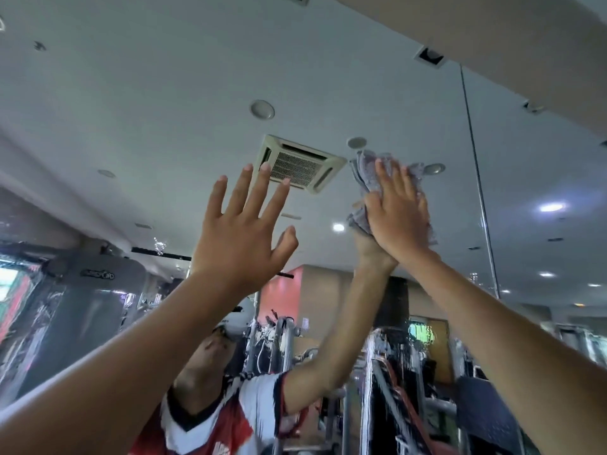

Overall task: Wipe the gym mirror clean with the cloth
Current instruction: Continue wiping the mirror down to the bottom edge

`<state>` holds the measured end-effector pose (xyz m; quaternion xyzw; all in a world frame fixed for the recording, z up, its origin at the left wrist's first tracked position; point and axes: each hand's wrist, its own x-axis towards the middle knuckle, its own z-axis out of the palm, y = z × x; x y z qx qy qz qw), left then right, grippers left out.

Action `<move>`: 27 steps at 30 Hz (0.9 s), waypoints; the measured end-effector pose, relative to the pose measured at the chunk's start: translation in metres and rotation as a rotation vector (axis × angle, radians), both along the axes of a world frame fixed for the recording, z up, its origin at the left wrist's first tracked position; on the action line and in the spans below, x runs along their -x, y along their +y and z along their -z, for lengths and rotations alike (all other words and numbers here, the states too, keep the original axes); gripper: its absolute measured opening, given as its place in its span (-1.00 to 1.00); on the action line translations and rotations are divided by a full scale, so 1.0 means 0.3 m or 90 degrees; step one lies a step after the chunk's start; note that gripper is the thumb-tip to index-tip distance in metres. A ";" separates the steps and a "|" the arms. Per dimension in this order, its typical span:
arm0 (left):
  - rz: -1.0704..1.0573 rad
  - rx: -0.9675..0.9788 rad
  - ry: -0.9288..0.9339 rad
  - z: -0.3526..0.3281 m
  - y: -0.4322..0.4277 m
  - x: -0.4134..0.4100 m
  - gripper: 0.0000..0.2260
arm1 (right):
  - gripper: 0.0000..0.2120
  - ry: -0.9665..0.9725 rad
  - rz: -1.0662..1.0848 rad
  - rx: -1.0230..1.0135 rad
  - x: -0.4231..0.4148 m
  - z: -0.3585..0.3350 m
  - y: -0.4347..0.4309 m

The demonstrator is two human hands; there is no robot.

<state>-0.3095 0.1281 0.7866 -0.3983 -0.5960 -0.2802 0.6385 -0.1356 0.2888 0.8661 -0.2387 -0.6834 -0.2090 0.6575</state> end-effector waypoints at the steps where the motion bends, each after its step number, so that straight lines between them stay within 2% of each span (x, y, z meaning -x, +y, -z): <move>1: -0.002 0.007 0.007 -0.004 -0.004 0.003 -0.36 | -0.35 0.019 -0.002 0.023 0.034 -0.004 -0.037; 3: -0.011 0.016 0.014 -0.002 -0.011 0.015 -0.36 | -0.35 -0.034 0.003 -0.030 0.072 0.060 -0.077; 6: -0.015 0.013 0.025 0.037 -0.017 0.023 -0.36 | -0.40 -0.236 -0.003 -0.185 -0.004 0.201 -0.011; 7: -0.014 0.010 0.033 0.051 -0.019 0.027 -0.37 | -0.42 -0.267 -0.005 -0.210 -0.045 0.206 0.027; 9: -0.003 0.004 0.054 0.073 -0.022 0.037 -0.38 | -0.43 -0.228 -0.006 -0.165 -0.096 0.156 0.083; 12: -0.003 -0.002 0.069 0.077 -0.028 0.048 -0.38 | -0.36 -0.032 0.007 -0.028 -0.041 0.065 0.039; 14: -0.008 0.003 0.072 0.074 -0.032 0.048 -0.38 | -0.35 0.010 0.009 0.005 0.034 0.071 -0.033; 19: -0.009 0.002 0.074 0.077 -0.032 0.048 -0.37 | -0.43 -0.249 0.004 -0.249 -0.016 0.268 0.024; 21: -0.010 -0.003 0.060 0.081 -0.026 0.038 -0.38 | -0.43 -0.274 -0.005 -0.235 -0.086 0.250 0.077; 23: -0.035 -0.006 0.039 0.092 -0.014 0.032 -0.39 | -0.42 -0.203 -0.007 -0.121 -0.099 0.184 0.074; 25: -0.033 -0.015 0.039 0.095 -0.010 0.034 -0.40 | -0.36 -0.059 0.002 -0.022 -0.037 0.107 0.028; 27: -0.022 -0.008 0.050 0.093 -0.017 0.040 -0.40 | -0.35 0.019 0.016 0.014 0.047 0.084 -0.047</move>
